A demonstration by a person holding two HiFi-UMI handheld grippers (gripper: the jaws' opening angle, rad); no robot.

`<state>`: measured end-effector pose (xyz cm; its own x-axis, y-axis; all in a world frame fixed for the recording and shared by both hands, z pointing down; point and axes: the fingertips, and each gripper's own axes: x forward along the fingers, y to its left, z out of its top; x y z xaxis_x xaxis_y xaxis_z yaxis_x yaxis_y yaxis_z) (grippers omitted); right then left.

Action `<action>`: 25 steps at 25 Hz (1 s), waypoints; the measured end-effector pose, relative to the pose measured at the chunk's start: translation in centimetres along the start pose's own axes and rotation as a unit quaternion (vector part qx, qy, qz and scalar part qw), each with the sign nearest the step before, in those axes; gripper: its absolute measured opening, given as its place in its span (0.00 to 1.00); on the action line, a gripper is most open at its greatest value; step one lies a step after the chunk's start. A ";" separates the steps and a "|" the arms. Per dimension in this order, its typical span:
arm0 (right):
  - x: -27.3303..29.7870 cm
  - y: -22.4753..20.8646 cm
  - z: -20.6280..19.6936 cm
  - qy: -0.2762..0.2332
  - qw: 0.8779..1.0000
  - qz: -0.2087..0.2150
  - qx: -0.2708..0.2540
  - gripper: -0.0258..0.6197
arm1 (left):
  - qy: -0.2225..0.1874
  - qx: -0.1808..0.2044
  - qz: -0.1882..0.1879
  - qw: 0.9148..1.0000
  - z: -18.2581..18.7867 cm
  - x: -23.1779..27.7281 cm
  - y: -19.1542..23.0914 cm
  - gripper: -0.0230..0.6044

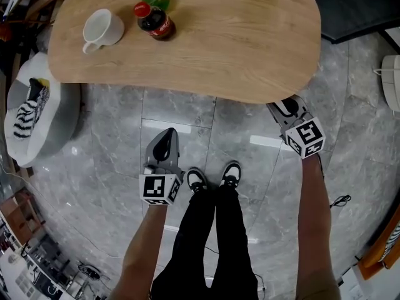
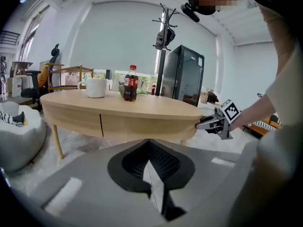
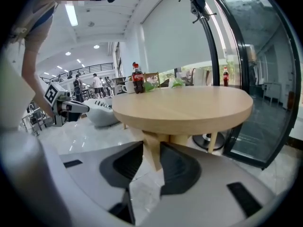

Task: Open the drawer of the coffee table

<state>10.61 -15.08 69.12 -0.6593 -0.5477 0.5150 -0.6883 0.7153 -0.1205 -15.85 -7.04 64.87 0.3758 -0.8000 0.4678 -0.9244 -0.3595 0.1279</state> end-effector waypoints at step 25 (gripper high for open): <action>-0.1 0.2 -0.2 -0.034 0.999 0.006 -0.031 0.20 | -0.037 -0.216 -0.148 0.964 -5.3 13.3 3.7 0.03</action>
<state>10.59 -14.82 69.23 -0.6879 -0.5650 0.4556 -0.6615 0.7464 -0.0732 -14.63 -16.48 76.19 0.6169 -0.7307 0.2926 -0.7102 -0.3564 0.6071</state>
